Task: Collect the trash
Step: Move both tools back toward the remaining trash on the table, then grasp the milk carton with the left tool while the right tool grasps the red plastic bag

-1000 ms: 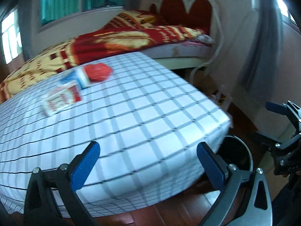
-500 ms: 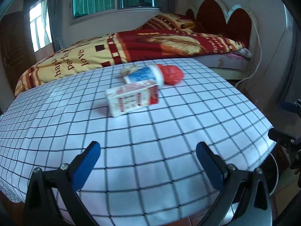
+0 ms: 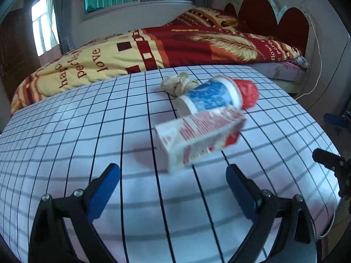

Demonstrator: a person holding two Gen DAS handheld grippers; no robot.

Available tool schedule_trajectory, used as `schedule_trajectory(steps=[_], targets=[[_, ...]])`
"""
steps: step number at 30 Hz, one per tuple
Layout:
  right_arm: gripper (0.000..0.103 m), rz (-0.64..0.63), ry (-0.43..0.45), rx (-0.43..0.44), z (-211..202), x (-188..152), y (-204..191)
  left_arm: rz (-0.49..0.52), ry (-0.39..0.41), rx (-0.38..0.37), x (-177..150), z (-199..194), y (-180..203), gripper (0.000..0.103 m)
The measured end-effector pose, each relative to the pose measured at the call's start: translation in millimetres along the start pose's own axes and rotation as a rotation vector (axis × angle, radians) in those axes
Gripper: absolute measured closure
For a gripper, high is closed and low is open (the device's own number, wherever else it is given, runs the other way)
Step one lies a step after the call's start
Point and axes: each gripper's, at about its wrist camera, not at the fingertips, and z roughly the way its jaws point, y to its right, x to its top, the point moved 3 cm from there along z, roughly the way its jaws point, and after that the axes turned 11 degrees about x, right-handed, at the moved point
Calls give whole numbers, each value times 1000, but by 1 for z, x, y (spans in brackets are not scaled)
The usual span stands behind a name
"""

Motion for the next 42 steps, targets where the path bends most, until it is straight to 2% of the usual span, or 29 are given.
schedule_trajectory(steps=[3, 6, 8, 9, 11, 13, 15, 17, 19, 20, 22, 23, 25, 29, 33, 37, 42], targets=[[0, -7, -12, 5, 15, 7, 0, 36, -23, -56, 10, 19, 1, 5], [0, -5, -22, 8, 26, 12, 1, 80, -42, -81, 17, 34, 7, 5], [0, -1, -25, 10, 28, 13, 3, 76, -34, -144, 19, 33, 9, 6], [0, -2, -24, 11, 29, 12, 3, 71, -33, -205, 18, 29, 12, 7], [0, -6, -28, 6, 29, 9, 6, 92, -40, -281, 12, 15, 19, 21], [0, -6, -27, 2, 28, 6, 9, 126, 6, -277, 7, 0, 24, 25], [0, 6, -32, -4, 29, 4, 15, 163, 48, -233, 8, -5, 28, 25], [0, 26, -38, -8, 30, 2, 19, 181, 15, -210, 11, 6, 32, 25], [0, 40, -37, 0, 29, 2, 20, 185, -6, -231, 13, 13, 39, 25], [0, 38, -35, -1, 28, 3, 19, 183, -12, -257, 13, 15, 41, 33], [0, 30, -34, -2, 26, 4, 17, 187, -27, -299, 10, 11, 49, 58], [0, 28, -33, -2, 25, 4, 16, 192, -25, -280, 10, 12, 50, 63], [0, 27, -27, 2, 24, 7, 16, 191, -1, -251, 7, 6, 49, 65], [0, 33, -14, 14, 23, 13, 15, 131, 55, -228, -4, -20, 29, 65], [0, 35, 1, 27, 27, 19, 10, 70, 92, -147, -9, -34, 0, 65], [0, 66, 5, 31, 47, 34, 11, -10, 28, -29, -5, -14, -29, 65], [0, 62, -36, 14, 91, 66, 19, -62, -19, 53, 3, 12, -47, 65]])
